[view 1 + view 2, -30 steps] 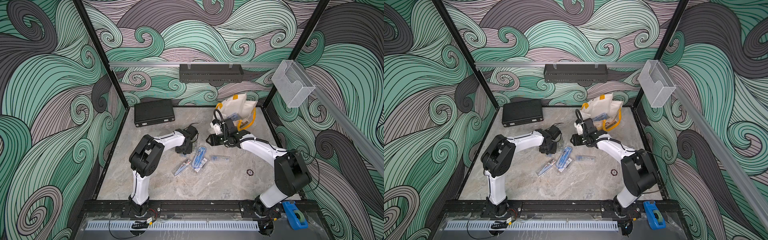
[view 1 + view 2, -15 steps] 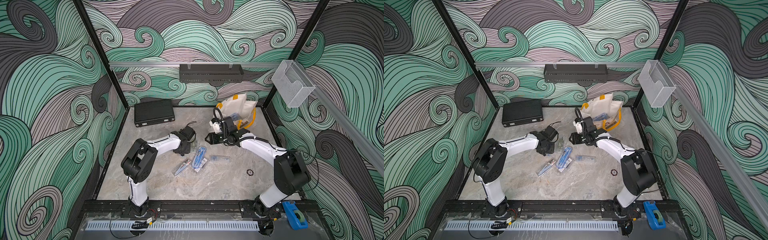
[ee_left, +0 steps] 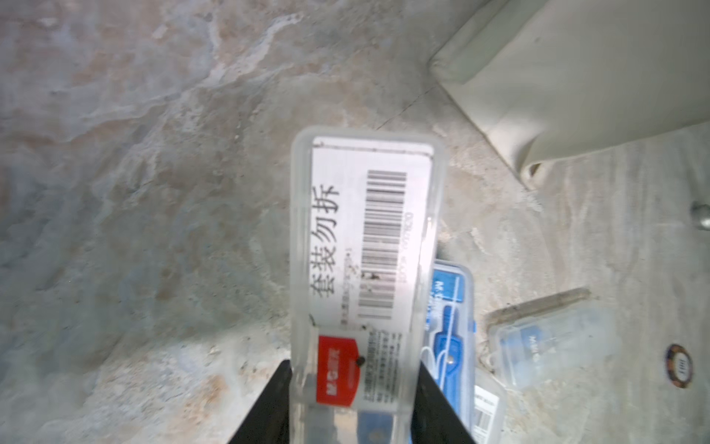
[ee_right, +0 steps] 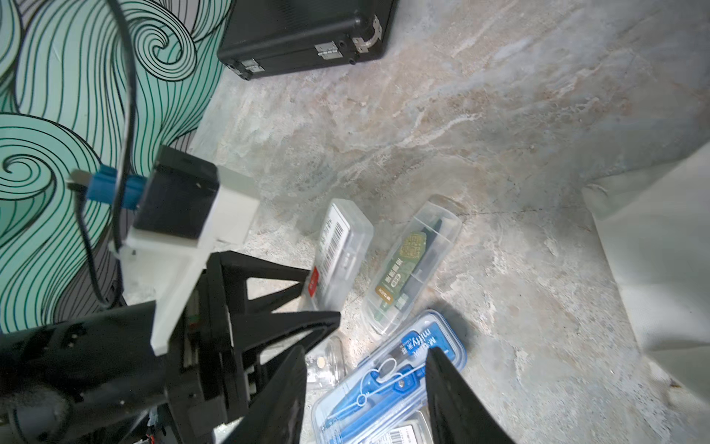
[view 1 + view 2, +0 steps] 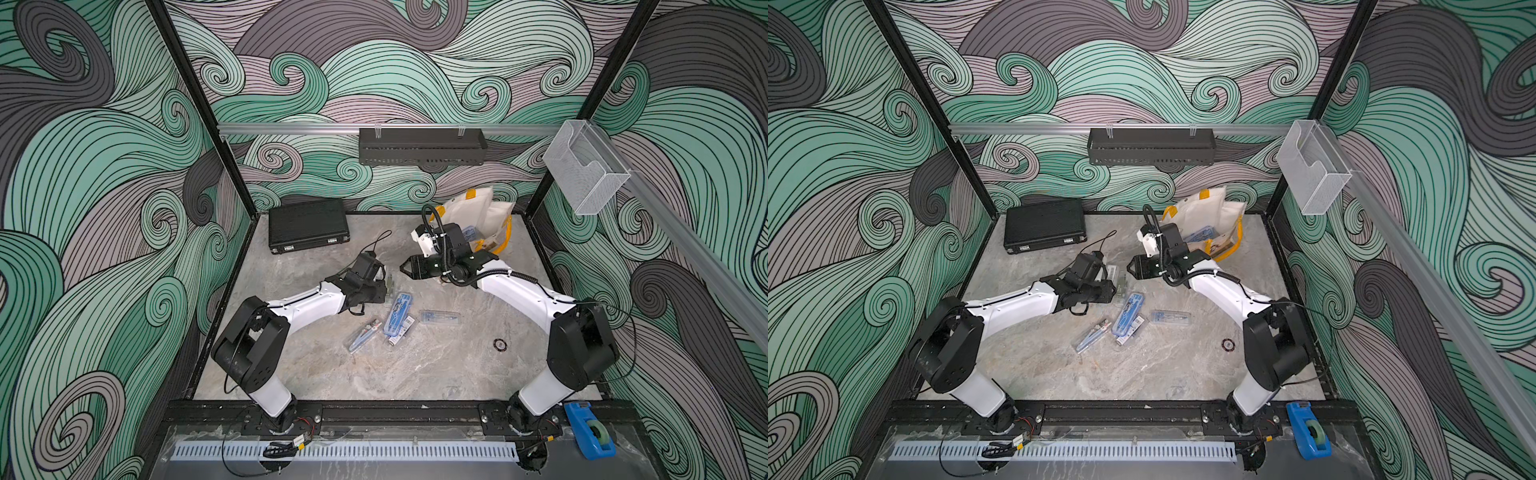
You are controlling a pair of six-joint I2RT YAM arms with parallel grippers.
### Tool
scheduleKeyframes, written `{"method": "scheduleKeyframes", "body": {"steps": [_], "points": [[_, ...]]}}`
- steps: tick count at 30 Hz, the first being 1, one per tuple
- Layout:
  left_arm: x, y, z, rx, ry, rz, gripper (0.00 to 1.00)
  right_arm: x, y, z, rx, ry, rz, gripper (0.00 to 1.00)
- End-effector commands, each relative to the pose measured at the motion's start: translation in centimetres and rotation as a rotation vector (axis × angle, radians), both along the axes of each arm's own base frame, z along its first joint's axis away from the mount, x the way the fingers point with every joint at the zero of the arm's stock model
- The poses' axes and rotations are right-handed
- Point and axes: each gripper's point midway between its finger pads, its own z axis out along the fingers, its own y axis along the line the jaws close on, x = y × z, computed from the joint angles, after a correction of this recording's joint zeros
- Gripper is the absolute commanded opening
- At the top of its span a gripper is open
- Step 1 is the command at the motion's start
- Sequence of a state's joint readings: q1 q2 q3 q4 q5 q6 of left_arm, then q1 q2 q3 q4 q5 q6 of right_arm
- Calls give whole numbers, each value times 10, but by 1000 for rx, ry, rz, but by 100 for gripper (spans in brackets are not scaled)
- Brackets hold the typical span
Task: Put the compass set into the canvas bag
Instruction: Pick up the compass set at the center of the board.
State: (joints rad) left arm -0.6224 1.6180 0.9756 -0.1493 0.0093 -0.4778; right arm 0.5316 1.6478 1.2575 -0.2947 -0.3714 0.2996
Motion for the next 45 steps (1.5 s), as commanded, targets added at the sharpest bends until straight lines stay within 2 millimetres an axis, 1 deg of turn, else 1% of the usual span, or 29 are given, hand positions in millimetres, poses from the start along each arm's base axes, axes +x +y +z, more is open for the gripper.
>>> {"method": "scheduleKeyframes", "body": {"steps": [1, 5, 9, 16, 20, 24, 30, 33, 38, 40, 41, 42, 44, 45], "points": [[8, -26, 40, -143, -118, -85, 33, 6, 11, 5, 36, 7, -1, 54], [7, -29, 48, -173, -132, -96, 33, 12, 17, 5, 49, 13, -11, 58], [5, -31, 51, -189, -134, -105, 32, 15, 24, 2, 59, 32, -7, 63], [2, -32, 53, -208, -133, -113, 32, 22, 39, -1, 91, 41, -4, 62], [1, -33, 52, -210, -126, -113, 32, 27, 44, -1, 125, 45, -20, 57], [-1, -34, 53, -220, -126, -123, 32, 31, 45, 1, 139, 39, -31, 50], [-4, -39, 58, -240, -128, -155, 32, 31, 45, 2, 140, 31, -34, 40], [-5, -40, 62, -251, -136, -164, 32, 31, 42, 0, 125, 28, -40, 33], [-6, -40, 62, -254, -134, -170, 31, 30, 40, -1, 116, 21, -43, 20], [-7, -41, 63, -255, -133, -171, 31, 30, 40, 0, 117, 17, -43, 16], [-7, -40, 63, -255, -132, -170, 33, 30, 39, 2, 115, 11, -44, 15], [-7, -40, 62, -254, -131, -170, 36, 30, 39, 3, 115, 7, -44, 14], [-7, -40, 63, -253, -134, -167, 46, 30, 37, 4, 107, 0, -46, 12], [-7, -39, 63, -251, -134, -165, 52, 30, 36, 5, 102, -7, -48, 11]]}}
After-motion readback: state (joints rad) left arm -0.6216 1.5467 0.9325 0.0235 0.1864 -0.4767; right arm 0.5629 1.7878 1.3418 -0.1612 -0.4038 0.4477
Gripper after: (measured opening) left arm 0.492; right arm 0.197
